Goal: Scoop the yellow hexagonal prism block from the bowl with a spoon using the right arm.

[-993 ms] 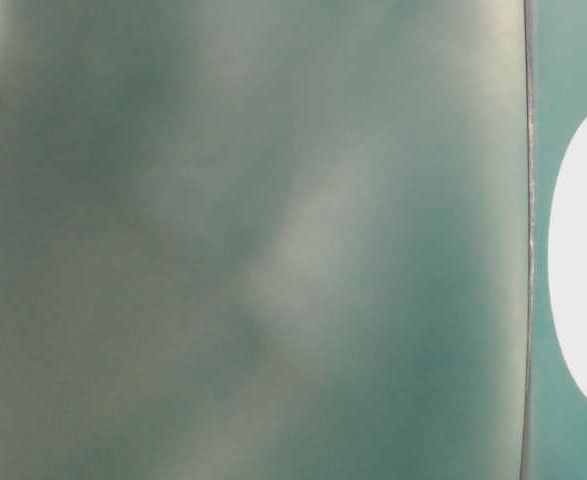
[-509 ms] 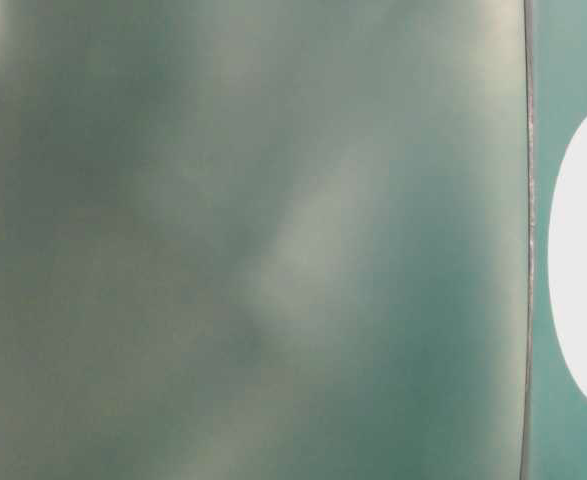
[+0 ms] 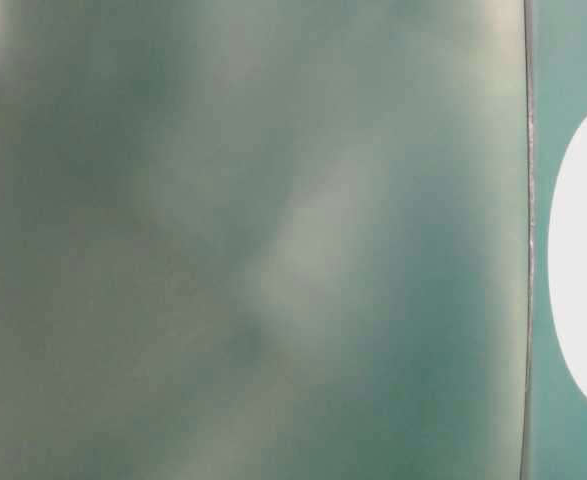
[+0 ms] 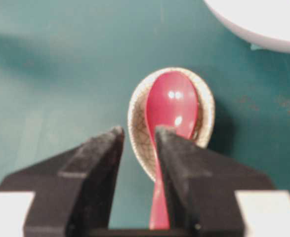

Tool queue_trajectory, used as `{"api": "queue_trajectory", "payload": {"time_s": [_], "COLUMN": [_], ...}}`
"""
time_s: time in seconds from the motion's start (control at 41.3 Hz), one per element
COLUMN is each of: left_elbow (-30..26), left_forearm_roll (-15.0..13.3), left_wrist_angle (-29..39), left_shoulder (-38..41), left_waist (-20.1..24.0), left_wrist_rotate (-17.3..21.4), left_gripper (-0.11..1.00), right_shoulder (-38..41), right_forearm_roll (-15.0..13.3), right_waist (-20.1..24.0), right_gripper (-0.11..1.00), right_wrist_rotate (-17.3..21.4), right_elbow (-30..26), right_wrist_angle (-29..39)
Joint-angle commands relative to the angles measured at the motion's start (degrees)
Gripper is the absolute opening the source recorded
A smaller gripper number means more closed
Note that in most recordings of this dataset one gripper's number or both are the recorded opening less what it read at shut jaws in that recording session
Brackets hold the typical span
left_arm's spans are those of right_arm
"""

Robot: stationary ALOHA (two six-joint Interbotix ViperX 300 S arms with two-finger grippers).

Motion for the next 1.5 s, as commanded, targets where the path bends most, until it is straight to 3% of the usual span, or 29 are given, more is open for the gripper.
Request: {"api": "queue_trajectory", "payload": {"time_s": [0.0,0.145,0.339,0.533,0.703,0.945,1.187,1.478], "left_elbow": [-1.32,-1.32,-1.32,-1.23,-1.23,-1.23,-1.23,-1.23], "left_forearm_roll": [0.18,0.18,0.18,0.18,0.18,0.18,0.18,0.18], "left_wrist_angle": [-0.26,-0.26,-0.26,-0.09,0.62,0.70,0.62,0.53], "left_shoulder": [0.53,0.53,0.62,0.62,0.53,0.53,0.62,0.62], "left_waist": [-0.18,-0.18,-0.18,-0.18,-0.18,-0.18,-0.09,-0.09], "left_wrist_rotate": [0.09,0.09,0.26,0.62,0.70,0.79,0.79,0.79], "left_gripper": [0.06,0.06,0.06,0.06,0.06,0.06,0.06,0.06], "right_shoulder": [-0.35,0.09,4.04,11.69,18.28,23.55,23.99,25.05], "right_forearm_roll": [0.97,5.19,15.38,24.35,29.53,34.37,36.21,36.74], "right_waist": [-0.53,-0.79,0.53,5.89,11.51,17.23,18.02,18.02], "right_gripper": [0.39,0.39,0.39,0.40,0.40,0.40,0.40,0.40], "right_wrist_rotate": [-0.53,-3.34,-8.79,-11.16,-11.43,-15.03,-19.16,-19.42], "right_elbow": [0.97,4.13,8.70,9.58,8.61,8.26,8.79,8.09], "right_wrist_angle": [-3.96,-11.25,-24.52,-35.77,-42.36,-47.02,-47.02,-45.26]}}
